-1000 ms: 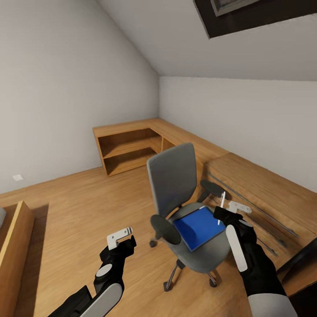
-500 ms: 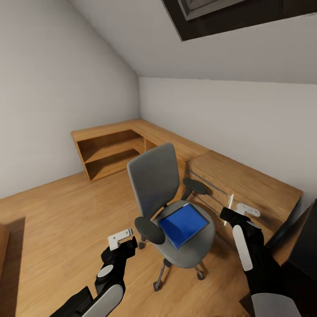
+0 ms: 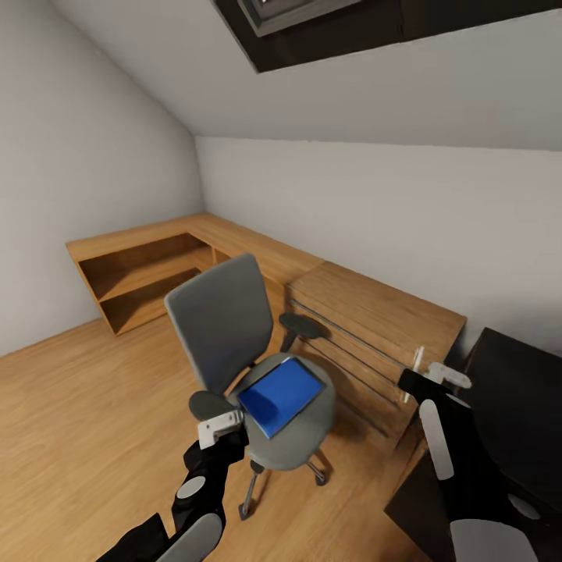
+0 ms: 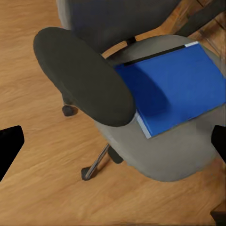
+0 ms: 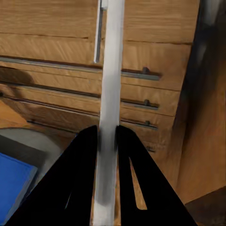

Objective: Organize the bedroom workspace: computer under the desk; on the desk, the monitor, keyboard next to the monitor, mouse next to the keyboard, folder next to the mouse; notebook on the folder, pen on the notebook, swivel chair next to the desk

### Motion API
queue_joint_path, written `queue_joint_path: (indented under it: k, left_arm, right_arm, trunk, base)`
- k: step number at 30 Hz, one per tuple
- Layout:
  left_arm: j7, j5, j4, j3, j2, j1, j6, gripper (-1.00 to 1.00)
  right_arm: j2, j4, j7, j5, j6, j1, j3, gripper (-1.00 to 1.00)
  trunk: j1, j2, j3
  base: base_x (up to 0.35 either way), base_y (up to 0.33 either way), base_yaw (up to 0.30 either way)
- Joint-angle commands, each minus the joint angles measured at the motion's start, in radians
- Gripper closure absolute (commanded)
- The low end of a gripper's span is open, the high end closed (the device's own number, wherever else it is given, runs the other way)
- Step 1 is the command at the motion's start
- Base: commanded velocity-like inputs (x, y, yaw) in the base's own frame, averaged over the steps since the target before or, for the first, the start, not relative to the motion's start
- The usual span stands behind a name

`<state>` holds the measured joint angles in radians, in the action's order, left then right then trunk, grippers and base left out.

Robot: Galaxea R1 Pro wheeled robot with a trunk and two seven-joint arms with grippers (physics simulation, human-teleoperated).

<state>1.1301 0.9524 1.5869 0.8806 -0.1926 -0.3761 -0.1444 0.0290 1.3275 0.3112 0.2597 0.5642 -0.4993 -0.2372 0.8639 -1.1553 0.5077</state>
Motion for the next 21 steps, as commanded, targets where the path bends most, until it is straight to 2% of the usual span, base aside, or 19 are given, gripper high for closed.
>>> queue_joint_path:
  k: [1, 14, 17, 21]
  left_arm:
    - [0.006, 0.0, 0.002, 0.001, -0.001, -0.001, -0.011, -1.0]
    - [0.006, 0.0, 0.001, 0.001, -0.001, -0.001, -0.009, -1.0]
    - [0.006, 0.0, 0.001, 0.001, -0.001, -0.001, -0.008, -1.0]
    - [0.006, -0.001, 0.001, 0.001, -0.001, -0.001, -0.005, -1.0]
  right_arm:
    - [0.0, 0.001, 0.008, 0.012, 0.002, -0.001, -0.001, 1.0]
    - [0.0, 0.0, 0.008, 0.012, 0.002, -0.001, -0.014, 1.0]
    - [-0.001, -0.001, 0.008, 0.009, 0.002, -0.001, -0.013, 1.0]
    - [-0.002, -0.042, 0.007, 0.005, -0.005, -0.001, -0.008, 1.0]
  trunk:
    - [0.0, -0.001, 0.001]
    - [0.0, -0.001, 0.001]
    - [0.0, -0.001, 0.001]
    - [0.0, -0.001, 0.001]
  base:
    - [0.0, -0.345, -0.299]
    - [0.0, -0.344, -0.294]
    - [0.0, -0.23, -0.112]
    - [0.0, -0.027, -0.012]
